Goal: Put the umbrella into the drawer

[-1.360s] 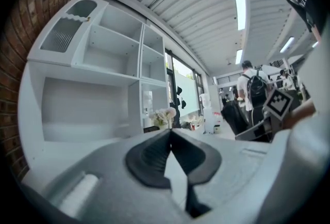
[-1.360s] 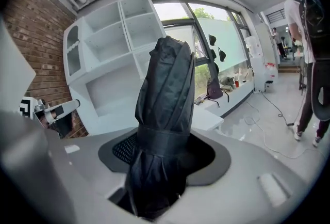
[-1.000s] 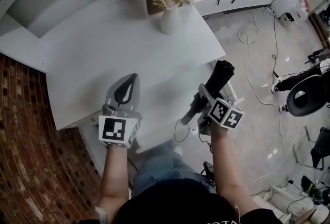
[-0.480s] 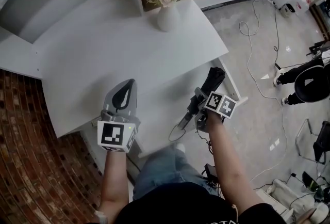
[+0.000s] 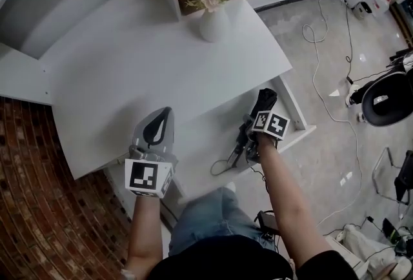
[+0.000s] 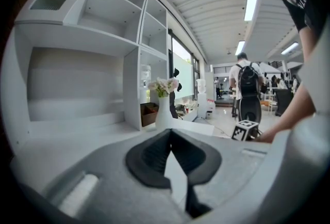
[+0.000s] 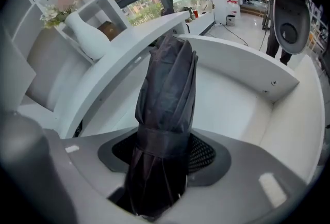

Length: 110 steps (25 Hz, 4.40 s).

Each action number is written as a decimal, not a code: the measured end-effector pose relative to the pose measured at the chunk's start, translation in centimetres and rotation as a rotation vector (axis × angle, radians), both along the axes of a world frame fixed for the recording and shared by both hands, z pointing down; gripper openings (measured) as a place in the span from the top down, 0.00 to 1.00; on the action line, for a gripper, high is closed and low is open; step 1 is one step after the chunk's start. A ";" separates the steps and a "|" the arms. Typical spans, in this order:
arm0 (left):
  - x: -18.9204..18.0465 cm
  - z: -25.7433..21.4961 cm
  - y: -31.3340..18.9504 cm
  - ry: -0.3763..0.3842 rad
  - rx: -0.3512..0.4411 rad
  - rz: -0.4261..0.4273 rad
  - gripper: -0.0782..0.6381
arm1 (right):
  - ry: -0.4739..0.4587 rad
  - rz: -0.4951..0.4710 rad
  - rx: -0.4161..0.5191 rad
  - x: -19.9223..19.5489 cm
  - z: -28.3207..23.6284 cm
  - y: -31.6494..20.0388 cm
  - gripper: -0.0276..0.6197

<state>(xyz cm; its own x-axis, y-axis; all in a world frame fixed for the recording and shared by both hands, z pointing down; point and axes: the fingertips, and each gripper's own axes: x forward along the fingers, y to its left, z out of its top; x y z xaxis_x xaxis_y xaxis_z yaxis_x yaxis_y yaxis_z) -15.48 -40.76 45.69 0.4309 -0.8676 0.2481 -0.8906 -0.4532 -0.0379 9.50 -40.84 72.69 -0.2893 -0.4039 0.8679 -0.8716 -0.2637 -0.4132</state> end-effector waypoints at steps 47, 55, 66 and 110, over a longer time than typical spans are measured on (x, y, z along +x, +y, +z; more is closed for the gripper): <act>0.5 -4.2 1.8 0.082 0.087 0.023 0.89 | 0.102 -0.200 0.139 -2.7 -10.0 0.1 0.68; 2.3 -6.9 3.1 0.069 0.148 0.019 0.89 | 0.104 -0.254 0.264 -2.2 -15.0 1.3 0.94; 4.0 -9.9 2.9 0.072 0.217 0.023 0.89 | 0.180 -0.330 0.513 -0.3 -22.5 1.5 0.95; 5.2 -20.8 4.8 0.089 0.539 0.114 0.89 | 0.636 -0.259 1.509 5.8 -51.0 10.2 0.95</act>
